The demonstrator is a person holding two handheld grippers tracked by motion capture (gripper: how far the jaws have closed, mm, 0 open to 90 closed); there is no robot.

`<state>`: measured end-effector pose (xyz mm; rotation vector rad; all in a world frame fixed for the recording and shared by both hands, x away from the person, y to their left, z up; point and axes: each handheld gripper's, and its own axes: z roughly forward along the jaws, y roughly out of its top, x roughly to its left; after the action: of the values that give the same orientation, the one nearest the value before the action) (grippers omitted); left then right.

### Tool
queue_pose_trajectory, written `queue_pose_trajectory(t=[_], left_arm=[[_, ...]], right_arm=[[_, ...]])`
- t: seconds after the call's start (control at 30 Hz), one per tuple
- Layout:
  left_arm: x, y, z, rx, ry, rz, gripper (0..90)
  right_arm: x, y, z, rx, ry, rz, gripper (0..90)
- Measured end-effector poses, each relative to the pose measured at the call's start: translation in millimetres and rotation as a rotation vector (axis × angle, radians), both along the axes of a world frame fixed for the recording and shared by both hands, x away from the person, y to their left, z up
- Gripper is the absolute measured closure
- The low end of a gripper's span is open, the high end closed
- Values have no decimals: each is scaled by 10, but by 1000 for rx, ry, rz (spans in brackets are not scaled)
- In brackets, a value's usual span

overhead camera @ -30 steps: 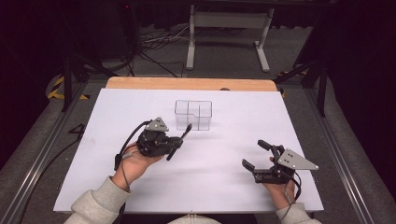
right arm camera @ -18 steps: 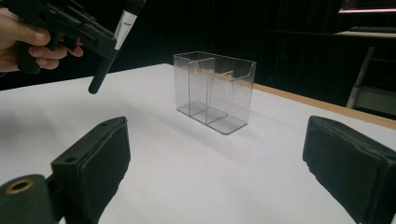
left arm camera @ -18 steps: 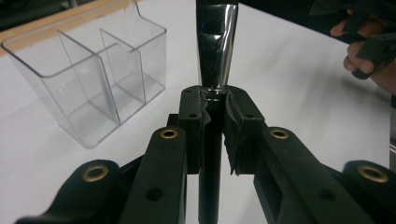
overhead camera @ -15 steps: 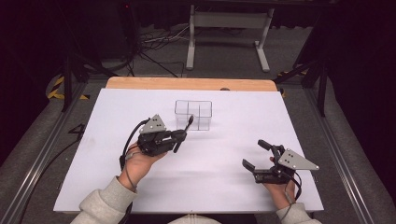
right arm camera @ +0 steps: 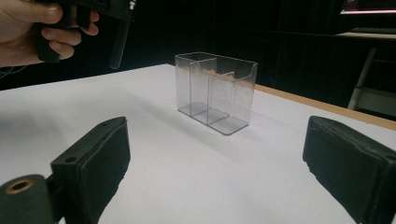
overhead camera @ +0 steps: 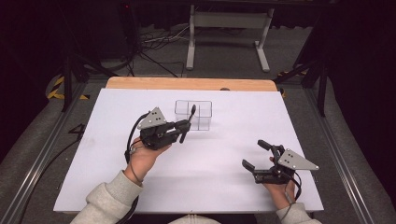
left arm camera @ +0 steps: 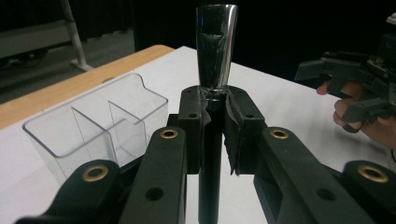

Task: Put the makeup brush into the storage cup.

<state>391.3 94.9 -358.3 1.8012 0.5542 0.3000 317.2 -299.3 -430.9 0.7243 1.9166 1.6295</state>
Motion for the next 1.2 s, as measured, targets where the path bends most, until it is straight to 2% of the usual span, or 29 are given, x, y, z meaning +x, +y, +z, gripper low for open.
queue_pose_trajectory(t=[0.3,0.53,0.67,0.8,1.1,1.2], left_arm=[[84,-26,112,-37,-37,10,778],[138,-48,184,-40,-60,26,778],[185,-78,228,-49,-59,35,779],[243,-113,250,-47,-83,57,778],[370,-148,231,-61,-76,97,778],[414,-169,225,-81,-74,115,778]], right_arm=[[0,-1,0,-2,-1,1,78],[0,-6,0,0,-2,1,78],[-1,-6,-1,0,-2,1,78],[0,-12,-1,2,-3,2,78],[-2,-20,-1,4,-6,4,78],[-1,-20,-2,5,-6,5,78]])
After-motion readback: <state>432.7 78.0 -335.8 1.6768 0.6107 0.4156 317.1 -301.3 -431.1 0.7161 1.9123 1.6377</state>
